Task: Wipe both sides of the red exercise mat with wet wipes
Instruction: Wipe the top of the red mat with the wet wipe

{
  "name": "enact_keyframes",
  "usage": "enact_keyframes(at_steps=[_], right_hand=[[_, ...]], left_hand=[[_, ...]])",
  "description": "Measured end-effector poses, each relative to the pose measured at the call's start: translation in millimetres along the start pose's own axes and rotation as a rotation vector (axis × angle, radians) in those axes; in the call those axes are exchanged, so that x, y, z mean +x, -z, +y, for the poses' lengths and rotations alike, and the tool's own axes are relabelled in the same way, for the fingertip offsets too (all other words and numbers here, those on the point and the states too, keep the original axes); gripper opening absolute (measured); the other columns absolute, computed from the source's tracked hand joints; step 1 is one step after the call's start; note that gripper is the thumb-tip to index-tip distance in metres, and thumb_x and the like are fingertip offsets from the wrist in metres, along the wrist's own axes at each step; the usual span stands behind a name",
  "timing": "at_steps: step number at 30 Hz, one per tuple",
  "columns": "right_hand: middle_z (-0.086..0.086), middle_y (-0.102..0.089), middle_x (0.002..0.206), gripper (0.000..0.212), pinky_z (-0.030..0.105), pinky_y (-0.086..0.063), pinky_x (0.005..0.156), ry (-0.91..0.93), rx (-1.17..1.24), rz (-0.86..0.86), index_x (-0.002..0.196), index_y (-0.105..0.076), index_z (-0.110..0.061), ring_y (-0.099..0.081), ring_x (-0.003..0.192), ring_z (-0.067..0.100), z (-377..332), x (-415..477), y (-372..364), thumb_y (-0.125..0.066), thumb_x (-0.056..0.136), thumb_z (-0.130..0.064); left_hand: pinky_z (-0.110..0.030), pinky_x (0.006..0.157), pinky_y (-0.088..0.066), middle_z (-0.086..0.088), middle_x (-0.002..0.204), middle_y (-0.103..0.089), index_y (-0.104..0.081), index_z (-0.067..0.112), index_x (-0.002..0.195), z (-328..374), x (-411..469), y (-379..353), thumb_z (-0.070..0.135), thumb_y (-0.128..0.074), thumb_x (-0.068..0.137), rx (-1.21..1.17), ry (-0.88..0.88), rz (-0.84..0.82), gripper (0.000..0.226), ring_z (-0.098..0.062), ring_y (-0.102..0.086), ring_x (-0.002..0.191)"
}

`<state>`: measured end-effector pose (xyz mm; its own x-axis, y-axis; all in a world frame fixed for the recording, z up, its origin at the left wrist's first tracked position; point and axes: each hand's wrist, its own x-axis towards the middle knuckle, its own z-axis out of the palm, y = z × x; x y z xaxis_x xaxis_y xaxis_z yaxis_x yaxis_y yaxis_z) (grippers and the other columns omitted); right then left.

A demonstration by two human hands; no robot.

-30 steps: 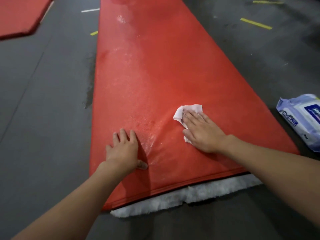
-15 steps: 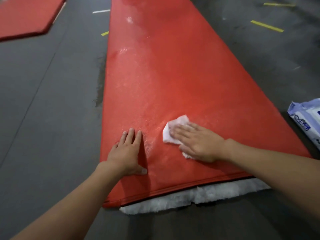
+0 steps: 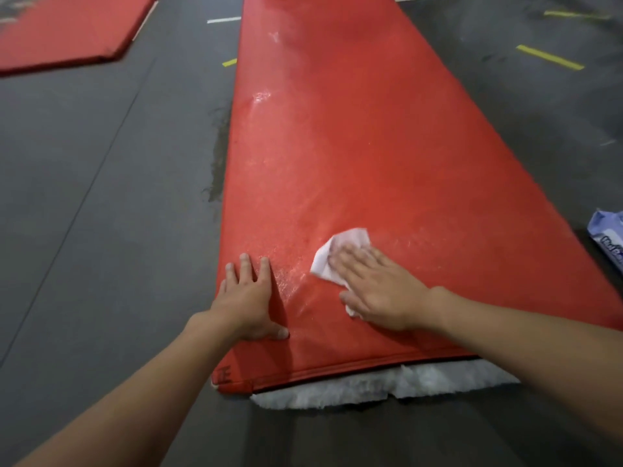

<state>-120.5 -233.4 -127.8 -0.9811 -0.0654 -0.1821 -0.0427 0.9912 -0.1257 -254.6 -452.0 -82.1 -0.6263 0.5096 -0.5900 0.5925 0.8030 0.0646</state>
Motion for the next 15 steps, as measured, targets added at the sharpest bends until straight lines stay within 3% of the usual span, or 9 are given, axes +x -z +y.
enact_keyframes(at_steps=[2, 5, 6, 9, 11, 14, 15], right_hand=[[-0.003, 0.011, 0.163, 0.072, 0.035, 0.011, 0.121, 0.074, -0.012, -0.016, 0.158, 0.001, -0.021, 0.012, 0.151, 0.013, 13, 1, 6, 0.003, 0.096, -0.056], [0.000, 0.009, 0.166, 0.067, 0.037, 0.009, 0.122, -0.216, 0.013, 0.033, 0.158, 0.003, -0.018, 0.014, 0.151, 0.013, 23, 16, 14, -0.007, 0.101, -0.051], [0.002, 0.008, 0.166, 0.067, 0.039, 0.008, 0.123, -0.238, 0.033, 0.046, 0.158, 0.002, -0.016, 0.013, 0.152, 0.016, 15, 19, 12, -0.009, 0.101, -0.050], [0.000, 0.008, 0.164, 0.071, 0.040, 0.005, 0.123, 0.072, 0.000, -0.005, 0.159, -0.002, -0.017, 0.010, 0.152, 0.018, -12, 12, 2, -0.002, 0.098, -0.055], [-0.005, 0.014, 0.161, 0.072, 0.037, 0.007, 0.123, 0.152, -0.005, -0.035, 0.158, 0.001, -0.021, 0.016, 0.149, 0.012, -1, 15, 9, 0.004, 0.096, -0.056], [-0.001, 0.012, 0.165, 0.067, 0.037, 0.011, 0.122, -0.152, 0.024, 0.023, 0.158, 0.004, -0.020, 0.017, 0.149, 0.011, 7, 31, 16, -0.004, 0.100, -0.052], [0.001, 0.009, 0.166, 0.067, 0.038, 0.011, 0.121, -0.173, 0.037, 0.042, 0.158, 0.003, -0.018, 0.015, 0.151, 0.014, -2, 34, 13, -0.007, 0.101, -0.051]], left_hand=[[-0.049, 0.121, -0.007, -0.018, 0.157, 0.028, 0.025, 0.016, 0.151, 0, -3, -1, 0.059, -0.080, 0.068, 0.007, -0.006, 0.027, 0.140, -0.044, 0.017, 0.146], [-0.047, 0.122, -0.007, -0.017, 0.159, 0.025, 0.022, 0.012, 0.152, 0, -5, -5, 0.060, -0.080, 0.066, -0.007, 0.008, 0.082, 0.141, -0.040, 0.015, 0.147], [-0.046, 0.121, -0.007, -0.017, 0.159, 0.023, 0.020, 0.009, 0.152, 0, -6, -6, 0.060, -0.080, 0.065, -0.017, 0.025, 0.099, 0.142, -0.039, 0.015, 0.148], [-0.047, 0.120, -0.006, -0.026, 0.158, 0.020, 0.017, 0.007, 0.152, 0, -9, -9, 0.061, -0.081, 0.064, -0.061, 0.090, 0.128, 0.142, -0.042, 0.014, 0.147], [-0.046, 0.120, -0.008, -0.028, 0.158, 0.018, 0.016, 0.006, 0.152, -2, -10, -9, 0.062, -0.081, 0.063, -0.081, 0.096, 0.124, 0.143, -0.042, 0.012, 0.148], [-0.045, 0.120, -0.008, -0.025, 0.159, 0.017, 0.014, 0.006, 0.153, -5, -10, -9, 0.063, -0.081, 0.061, -0.105, 0.082, 0.128, 0.144, -0.039, 0.012, 0.148], [-0.045, 0.120, -0.008, -0.024, 0.159, 0.017, 0.014, 0.005, 0.153, -6, -10, -9, 0.064, -0.081, 0.060, -0.115, 0.078, 0.134, 0.145, -0.038, 0.011, 0.149]])
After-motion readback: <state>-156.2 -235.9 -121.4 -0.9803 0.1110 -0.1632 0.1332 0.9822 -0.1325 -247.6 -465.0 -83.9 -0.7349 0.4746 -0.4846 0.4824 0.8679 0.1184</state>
